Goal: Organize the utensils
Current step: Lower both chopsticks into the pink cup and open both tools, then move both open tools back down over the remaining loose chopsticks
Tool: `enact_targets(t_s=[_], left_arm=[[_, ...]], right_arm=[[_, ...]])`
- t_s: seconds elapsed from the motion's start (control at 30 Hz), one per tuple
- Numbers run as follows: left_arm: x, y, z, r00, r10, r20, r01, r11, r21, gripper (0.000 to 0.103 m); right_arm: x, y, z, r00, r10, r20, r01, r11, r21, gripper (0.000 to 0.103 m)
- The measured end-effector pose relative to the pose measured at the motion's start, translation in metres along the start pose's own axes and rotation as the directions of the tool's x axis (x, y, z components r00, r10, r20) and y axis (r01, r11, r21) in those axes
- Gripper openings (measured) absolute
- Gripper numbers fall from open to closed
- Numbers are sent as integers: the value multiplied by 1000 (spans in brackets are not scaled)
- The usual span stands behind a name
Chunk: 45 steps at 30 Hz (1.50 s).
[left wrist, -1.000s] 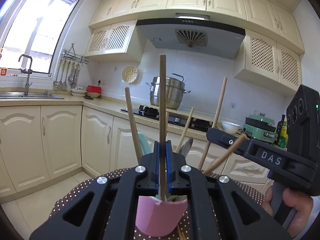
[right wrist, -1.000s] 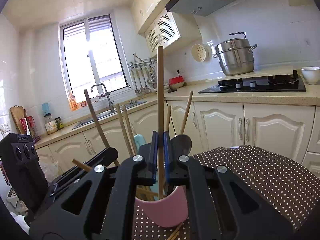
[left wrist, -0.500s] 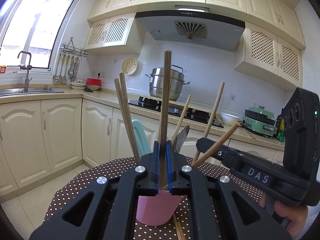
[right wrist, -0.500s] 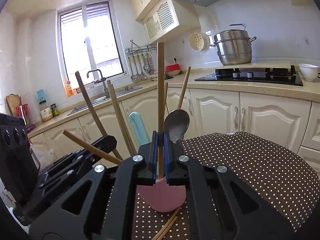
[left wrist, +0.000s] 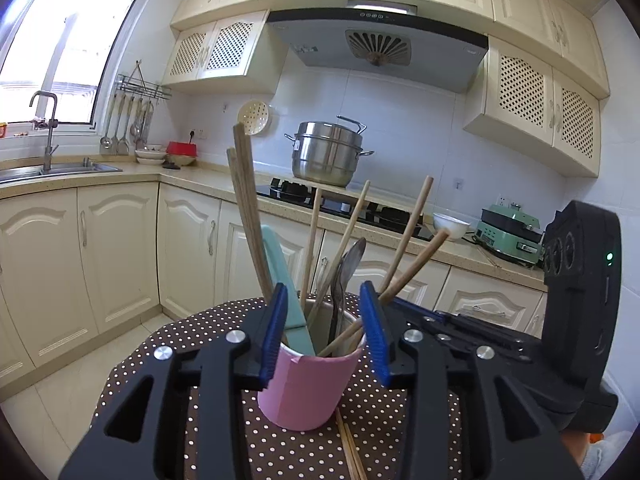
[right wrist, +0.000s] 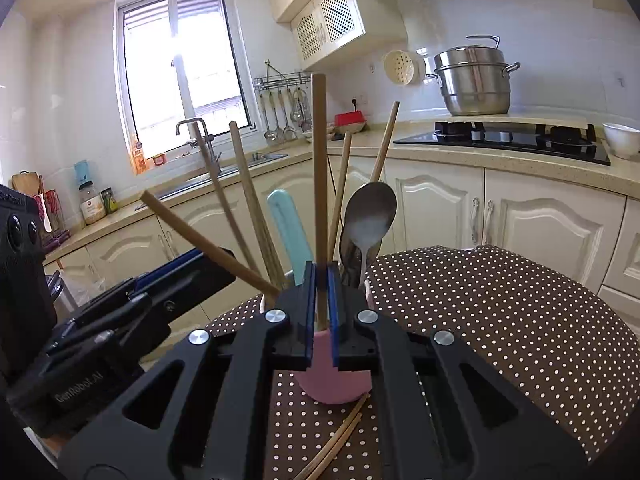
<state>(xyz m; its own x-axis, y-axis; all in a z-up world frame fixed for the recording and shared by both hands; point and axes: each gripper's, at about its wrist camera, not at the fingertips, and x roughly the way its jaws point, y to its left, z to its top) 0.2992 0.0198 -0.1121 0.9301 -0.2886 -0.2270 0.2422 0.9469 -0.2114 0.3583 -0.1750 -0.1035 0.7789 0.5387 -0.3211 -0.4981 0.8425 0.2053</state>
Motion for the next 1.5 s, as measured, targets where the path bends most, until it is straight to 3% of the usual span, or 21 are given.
enact_targets(t_s=[0.13,0.73,1.17,1.37,1.4,1.47,1.5], left_arm=[[-8,1,1,1000,20,1,-20,1000,-10,51],[-44,-2,11,990,138,-13,-138,990,5,55],[-81,-17,10,986,164,-15,-163,986,41,57],[-97,-29,10,984,176,3,-175,982,75,64],[-100,-31,10,984,176,2,-176,981,82,65],[-104,-33,9,984,178,3,-177,980,89,67],[-106,-35,7,984,179,2,-178,980,91,70]], right_arm=[[-3,0,-2,1000,-3,-4,3,1000,14,7],[-38,19,-1,999,-32,12,32,999,21,7],[-81,31,-9,998,-66,16,65,996,54,7],[-103,36,-13,996,-86,29,84,994,74,7],[-107,37,-13,995,-93,32,90,993,75,9],[-113,39,-15,993,-111,41,108,991,74,33],[-118,40,-16,990,-131,51,127,989,76,62]])
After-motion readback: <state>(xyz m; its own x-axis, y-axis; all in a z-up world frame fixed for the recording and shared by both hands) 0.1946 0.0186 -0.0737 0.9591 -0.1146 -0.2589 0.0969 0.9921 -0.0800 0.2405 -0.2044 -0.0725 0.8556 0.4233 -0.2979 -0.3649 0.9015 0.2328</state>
